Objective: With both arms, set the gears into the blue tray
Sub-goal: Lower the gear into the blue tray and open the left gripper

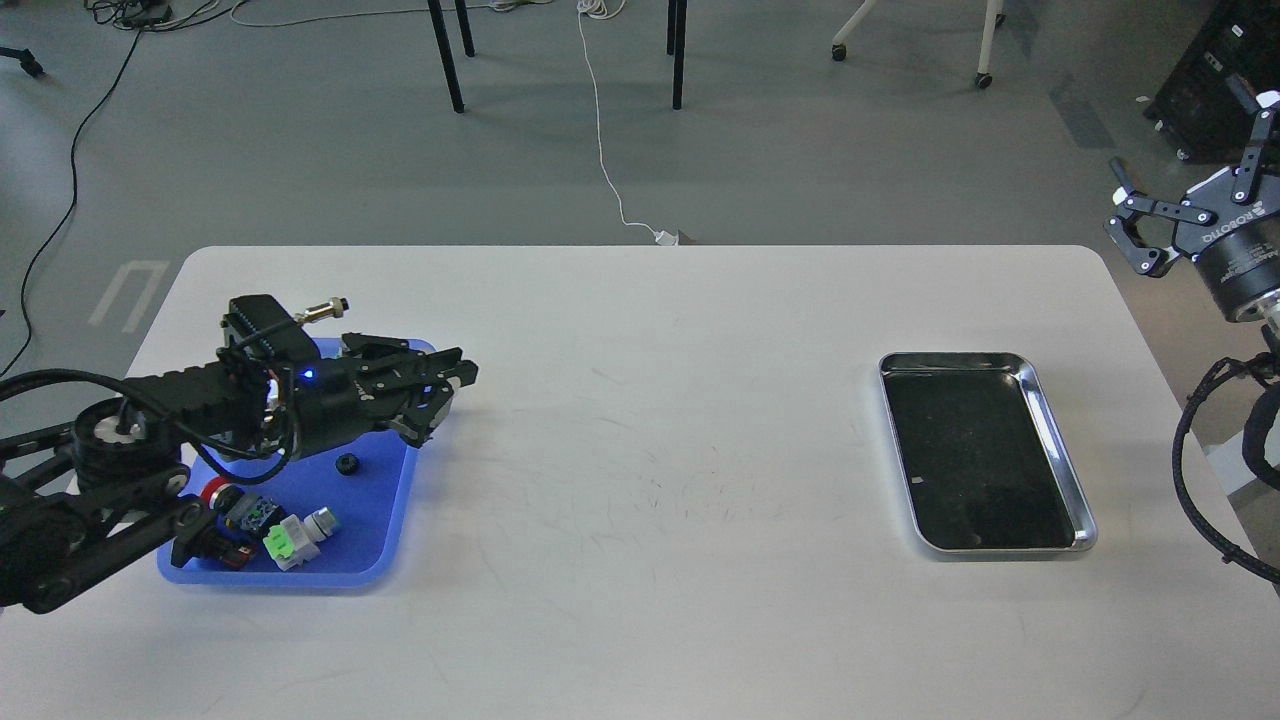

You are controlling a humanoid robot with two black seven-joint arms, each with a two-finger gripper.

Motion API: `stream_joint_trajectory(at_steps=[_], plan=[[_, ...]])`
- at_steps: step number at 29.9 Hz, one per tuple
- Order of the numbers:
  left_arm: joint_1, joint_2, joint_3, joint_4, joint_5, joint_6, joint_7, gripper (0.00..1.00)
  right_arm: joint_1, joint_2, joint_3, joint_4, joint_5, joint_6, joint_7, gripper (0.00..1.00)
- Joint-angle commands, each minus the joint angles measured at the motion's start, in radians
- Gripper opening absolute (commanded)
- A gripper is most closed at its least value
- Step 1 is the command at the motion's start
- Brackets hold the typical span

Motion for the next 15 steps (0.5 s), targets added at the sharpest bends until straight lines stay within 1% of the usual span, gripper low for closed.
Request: stream_joint_trajectory(at_steps=[1,3,6,9,11,13,15], plan=[[0.054,0.098,0.002,0.005,-0.053,0.008,-0.014,0.17,0.000,0.000,0.000,0.000,0.000,0.000,0.000,0.96],[0.087,0.119,0.002,0.019,-0.052,0.008,-0.014,0.17,0.002,0.002,0.001,0.000,0.000,0.000,0.000,0.96],[0.110,0.113,0.002,0.063,-0.052,0.020,-0.011,0.17,0.002,0.005,0.005,0.000,0.000,0.000,0.000,0.96],[0.120,0.096,0.003,0.154,-0.052,0.026,-0.011,0.18,0.003,0.006,0.006,0.003,0.000,0.000,0.000,0.96],[0.125,0.057,0.011,0.223,-0.049,0.028,-0.014,0.19,0.005,0.003,0.006,0.008,0.000,0.000,0.000,0.96],[0.125,0.033,0.023,0.252,-0.047,0.026,-0.014,0.20,0.005,-0.001,0.006,0.009,0.000,0.000,0.000,0.96],[0.127,0.032,0.032,0.254,-0.047,0.026,-0.014,0.24,0.005,-0.004,0.006,0.008,-0.001,0.000,0.000,0.96]])
